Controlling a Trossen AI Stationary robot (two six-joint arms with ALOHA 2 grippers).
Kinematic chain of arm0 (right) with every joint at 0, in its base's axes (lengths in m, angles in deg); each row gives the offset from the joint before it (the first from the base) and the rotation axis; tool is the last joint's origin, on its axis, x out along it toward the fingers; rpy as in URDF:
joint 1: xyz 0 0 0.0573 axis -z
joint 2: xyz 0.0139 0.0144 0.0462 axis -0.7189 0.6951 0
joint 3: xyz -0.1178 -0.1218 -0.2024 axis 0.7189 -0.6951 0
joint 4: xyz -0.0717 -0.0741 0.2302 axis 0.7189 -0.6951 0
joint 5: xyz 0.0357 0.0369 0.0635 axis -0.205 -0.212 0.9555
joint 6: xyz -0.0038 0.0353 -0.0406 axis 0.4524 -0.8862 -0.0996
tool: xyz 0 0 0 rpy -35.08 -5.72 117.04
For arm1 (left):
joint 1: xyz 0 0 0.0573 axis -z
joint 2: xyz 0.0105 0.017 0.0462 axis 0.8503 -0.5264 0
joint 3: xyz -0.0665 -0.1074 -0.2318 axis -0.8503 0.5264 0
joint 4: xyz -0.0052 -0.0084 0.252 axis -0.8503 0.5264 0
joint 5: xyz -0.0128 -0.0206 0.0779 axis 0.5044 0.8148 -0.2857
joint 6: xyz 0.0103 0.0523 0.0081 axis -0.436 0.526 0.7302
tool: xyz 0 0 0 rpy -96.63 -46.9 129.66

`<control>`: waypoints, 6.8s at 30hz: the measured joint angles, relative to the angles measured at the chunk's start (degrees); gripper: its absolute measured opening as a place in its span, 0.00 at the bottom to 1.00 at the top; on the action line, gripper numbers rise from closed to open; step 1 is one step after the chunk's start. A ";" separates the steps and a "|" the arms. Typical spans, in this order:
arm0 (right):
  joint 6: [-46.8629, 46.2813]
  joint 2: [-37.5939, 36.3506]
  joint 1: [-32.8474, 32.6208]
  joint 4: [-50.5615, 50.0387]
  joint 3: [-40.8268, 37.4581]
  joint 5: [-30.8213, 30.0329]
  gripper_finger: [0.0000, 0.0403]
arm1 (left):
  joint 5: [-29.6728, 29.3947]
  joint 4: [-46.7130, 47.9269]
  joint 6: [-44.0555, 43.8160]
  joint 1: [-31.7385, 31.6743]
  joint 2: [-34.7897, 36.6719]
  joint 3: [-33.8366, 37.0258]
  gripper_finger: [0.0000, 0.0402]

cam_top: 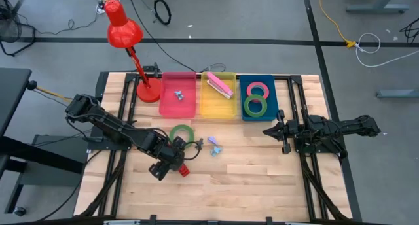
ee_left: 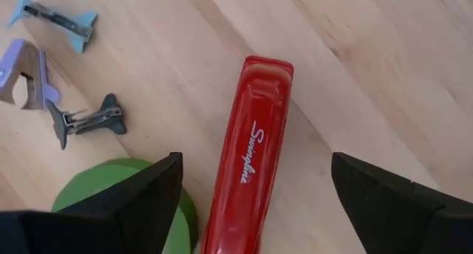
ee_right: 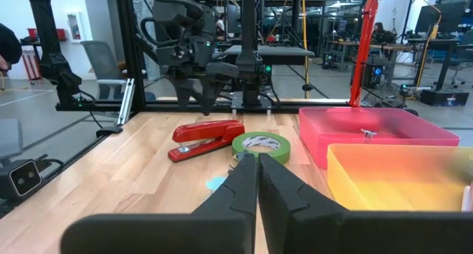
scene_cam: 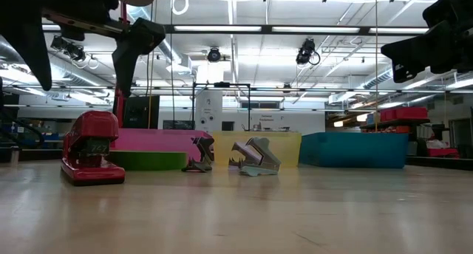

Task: Pick and place Stapler, Stapler remover, tape
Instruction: Put the red stapler into the yellow bin

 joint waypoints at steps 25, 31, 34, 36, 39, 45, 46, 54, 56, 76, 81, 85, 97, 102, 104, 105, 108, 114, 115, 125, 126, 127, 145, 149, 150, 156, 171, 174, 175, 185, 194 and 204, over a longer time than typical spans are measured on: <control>0.00 0.00 0.00 0.00 0.00 0.00 0.04 | -0.42 -10.68 5.53 -1.76 0.00 9.16 0.87; 0.02 0.00 0.01 0.00 0.00 0.00 0.04 | 4.30 -12.88 4.53 -4.04 0.00 9.16 0.84; 0.01 0.00 0.00 0.00 0.00 0.00 0.04 | 4.33 -13.63 4.83 -4.84 0.00 9.16 0.83; 0.01 -0.01 0.00 0.00 0.00 0.00 0.04 | 4.33 -13.86 4.86 -5.27 0.00 9.16 0.83; 0.00 0.00 -0.01 0.00 0.00 0.00 0.04 | 4.47 -13.93 4.96 -5.29 -0.51 9.11 0.83; 0.01 -0.01 0.01 -0.02 0.00 -0.01 0.04 | 7.19 -14.14 5.01 -5.07 -4.73 9.09 0.83; 0.01 -0.02 0.00 -0.02 0.00 -0.10 0.04 | 7.21 -14.59 5.13 -5.05 -5.43 9.09 0.83; 0.02 0.00 0.01 0.04 0.00 -0.17 0.04 | 7.06 -14.53 6.30 -5.07 -7.21 9.05 0.83; 0.01 0.00 -0.01 0.04 0.00 -0.17 0.04 | 7.06 -14.44 6.30 -5.07 -7.00 9.05 0.83; 0.00 0.00 0.01 0.07 0.00 0.07 0.04 | 6.93 -14.23 6.26 -5.07 -6.95 9.03 0.82; 0.00 0.00 0.01 0.07 0.00 0.04 0.04 | 6.94 -14.23 6.15 -5.07 -6.95 9.03 0.74; 0.00 0.00 0.01 0.07 0.00 0.04 0.04 | 6.95 -14.23 5.89 -5.07 -6.95 9.03 0.64; 0.01 0.00 0.01 0.09 0.00 0.02 0.04 | 6.88 -14.28 5.89 -5.07 -6.93 8.98 0.42; 0.02 0.00 0.00 0.09 0.00 0.02 0.04 | 6.90 -14.29 5.89 -5.07 -6.93 8.98 0.41; 0.00 0.00 -0.01 0.09 0.00 0.02 0.04 | 7.10 -14.28 5.85 -5.07 -6.93 8.98 0.41; 0.02 0.00 0.01 0.09 0.00 0.02 0.04 | 7.36 -14.27 5.85 -5.07 -6.93 8.98 0.42; 0.00 0.00 0.01 0.09 0.00 0.02 0.04 | 7.74 -14.27 5.87 -5.07 -6.93 8.98 0.41; 0.02 0.00 0.01 0.09 0.00 0.02 0.04 | 7.96 -14.22 5.41 -5.07 -6.93 8.79 0.39; 0.02 0.00 -0.01 0.09 0.00 0.02 0.04 | 8.00 -13.86 4.46 -5.07 -6.93 8.40 0.39; 0.00 0.00 0.01 0.09 0.00 0.02 0.04 | 8.78 -7.87 0.26 -5.05 -6.93 -0.38 0.38; 0.02 0.00 0.01 0.09 0.00 0.02 0.04 | 8.68 -7.39 -0.24 -5.17 -6.93 -1.59 0.38; 0.02 0.00 -0.01 0.09 0.00 0.00 0.04 | 8.71 -7.00 -0.26 -5.31 -6.93 -2.69 0.38; 0.00 0.00 0.00 0.09 0.00 0.00 0.04 | 7.77 0.33 7.41 -12.71 -6.93 -17.33 0.37; 0.01 0.00 -0.01 0.09 0.00 0.00 0.04 | 6.62 0.55 12.55 -15.45 -6.93 -18.78 0.38; 0.02 0.00 0.00 0.09 0.00 0.00 0.04 | 6.19 0.59 13.57 -16.18 -6.93 -19.08 0.38; 0.02 0.00 -0.01 0.09 0.00 0.00 0.04 | 5.50 1.69 18.67 -20.84 -6.93 -20.62 0.38; 0.00 0.00 -0.01 0.09 0.00 0.00 0.04 | 5.59 0.88 30.91 -31.11 -6.95 -25.58 0.37; 0.01 0.00 0.00 0.09 0.00 0.00 0.04 | 5.59 0.72 31.78 -32.55 -6.95 -27.98 0.37; 0.01 -0.01 0.00 0.08 0.00 0.00 0.04 | 5.57 0.70 31.79 -33.09 -6.95 -28.89 0.37; 0.02 -0.01 0.00 0.08 0.00 0.00 0.04 | 8.72 -2.50 30.99 -37.78 -7.14 -38.11 0.37; 0.01 -0.01 0.00 0.07 0.00 0.00 0.04 | 10.97 -4.70 29.34 -39.87 -7.13 -42.18 0.37; 0.02 -0.02 0.01 0.09 -0.02 0.00 0.04 | 11.71 -4.77 28.22 -42.18 -11.97 -42.18 0.37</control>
